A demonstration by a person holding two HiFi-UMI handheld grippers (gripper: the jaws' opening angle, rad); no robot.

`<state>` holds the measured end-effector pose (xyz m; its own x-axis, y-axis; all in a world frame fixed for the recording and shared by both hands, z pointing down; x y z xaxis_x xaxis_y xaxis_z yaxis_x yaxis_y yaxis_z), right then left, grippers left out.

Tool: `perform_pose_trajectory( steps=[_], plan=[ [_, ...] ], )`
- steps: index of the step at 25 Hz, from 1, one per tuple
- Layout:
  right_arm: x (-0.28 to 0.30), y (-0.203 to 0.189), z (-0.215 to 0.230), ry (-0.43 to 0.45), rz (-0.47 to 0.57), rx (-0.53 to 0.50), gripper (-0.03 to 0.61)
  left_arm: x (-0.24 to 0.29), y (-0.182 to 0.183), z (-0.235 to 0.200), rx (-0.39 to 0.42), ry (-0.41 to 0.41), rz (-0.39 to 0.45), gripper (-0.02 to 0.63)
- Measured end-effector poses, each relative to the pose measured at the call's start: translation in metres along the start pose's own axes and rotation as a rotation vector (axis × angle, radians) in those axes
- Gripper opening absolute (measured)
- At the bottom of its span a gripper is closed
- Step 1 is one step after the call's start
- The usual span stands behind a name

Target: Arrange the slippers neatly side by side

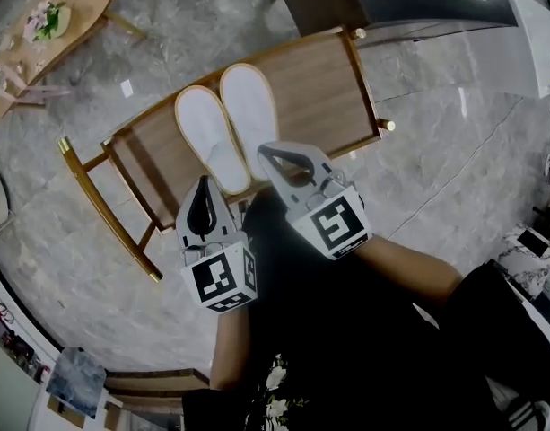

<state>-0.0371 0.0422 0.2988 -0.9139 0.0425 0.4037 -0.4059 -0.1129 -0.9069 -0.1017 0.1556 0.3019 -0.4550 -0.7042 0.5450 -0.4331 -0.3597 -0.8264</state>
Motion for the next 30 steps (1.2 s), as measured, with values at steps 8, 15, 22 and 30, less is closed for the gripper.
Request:
perform_pose_trajectory(
  steps=[8,15,22,30],
  plan=[
    [-0.041,0.069,0.016,-0.027,0.196,-0.065,-0.002,-0.044,0.059,0.01,0.088,0.067,0.201,0.002],
    [-0.081,0.116,0.022,-0.055,0.31,-0.133,-0.002,-0.085,0.115,0.025,0.159,0.114,0.383,0.002],
    [-0.115,0.139,0.021,-0.033,0.379,-0.153,-0.002,-0.118,0.146,0.036,0.215,0.168,0.507,0.002],
    [-0.127,0.148,0.027,-0.036,0.423,-0.196,-0.002,-0.128,0.157,0.044,0.245,0.193,0.559,0.002]
  ],
)
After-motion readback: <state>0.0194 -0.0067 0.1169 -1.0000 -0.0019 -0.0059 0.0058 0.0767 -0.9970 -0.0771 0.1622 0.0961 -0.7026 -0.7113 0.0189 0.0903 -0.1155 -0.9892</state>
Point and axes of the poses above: the fingertips, and each gripper's own axes: x forward along the fingers, z to its right, y out of its top, the point moved 4 cm from there along -x, backward along the fingers, and after that the axes turned 5 degrees about z, right-handed, at the moved point
